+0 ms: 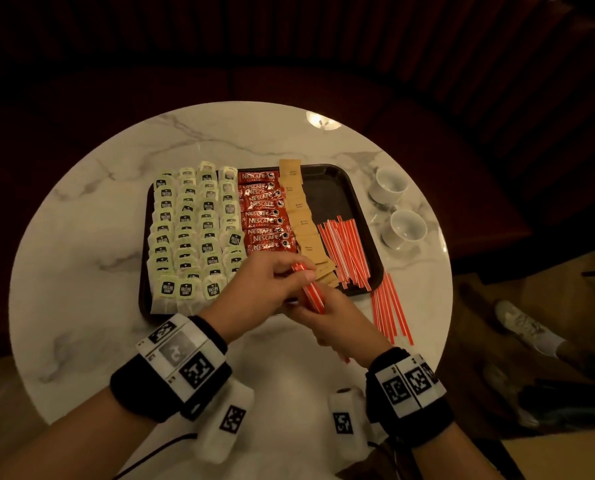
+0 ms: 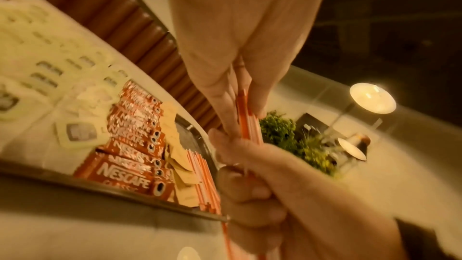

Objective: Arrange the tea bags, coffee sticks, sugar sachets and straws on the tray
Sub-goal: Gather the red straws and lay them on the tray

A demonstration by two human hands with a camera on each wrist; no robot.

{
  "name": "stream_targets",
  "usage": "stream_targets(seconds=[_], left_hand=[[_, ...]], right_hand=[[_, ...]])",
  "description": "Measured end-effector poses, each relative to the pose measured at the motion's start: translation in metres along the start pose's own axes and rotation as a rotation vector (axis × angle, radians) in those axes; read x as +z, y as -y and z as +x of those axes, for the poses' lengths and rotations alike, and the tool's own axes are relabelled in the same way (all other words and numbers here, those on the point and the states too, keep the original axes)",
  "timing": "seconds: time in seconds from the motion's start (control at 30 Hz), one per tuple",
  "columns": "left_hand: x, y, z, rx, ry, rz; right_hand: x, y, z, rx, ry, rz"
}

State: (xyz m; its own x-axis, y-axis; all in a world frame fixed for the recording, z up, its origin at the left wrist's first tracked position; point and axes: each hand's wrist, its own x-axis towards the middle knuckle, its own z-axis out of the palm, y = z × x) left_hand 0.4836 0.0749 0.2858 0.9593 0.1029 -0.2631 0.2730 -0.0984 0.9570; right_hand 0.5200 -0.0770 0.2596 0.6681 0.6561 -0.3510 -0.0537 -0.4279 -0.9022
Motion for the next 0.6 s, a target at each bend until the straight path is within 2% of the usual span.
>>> stream_targets(seconds=[0.1,0.27,0.6], left_hand=[[-0.004,-0.003,0.002,-0.04,0.041,-0.082],[-0.009,-0.003,0.005,-0.065,0.016,-0.123],[0.008,0.01,0.004,-0.006,-0.121,-0.048]], right_hand=[[-0.005,-0.002,-0.004,0.078,0.063,0.138],[-0.012,-0.005,-0.012,0.088,0.119,0.116],[0.0,-0.013,-0.011,0.102,-0.102,0.21]])
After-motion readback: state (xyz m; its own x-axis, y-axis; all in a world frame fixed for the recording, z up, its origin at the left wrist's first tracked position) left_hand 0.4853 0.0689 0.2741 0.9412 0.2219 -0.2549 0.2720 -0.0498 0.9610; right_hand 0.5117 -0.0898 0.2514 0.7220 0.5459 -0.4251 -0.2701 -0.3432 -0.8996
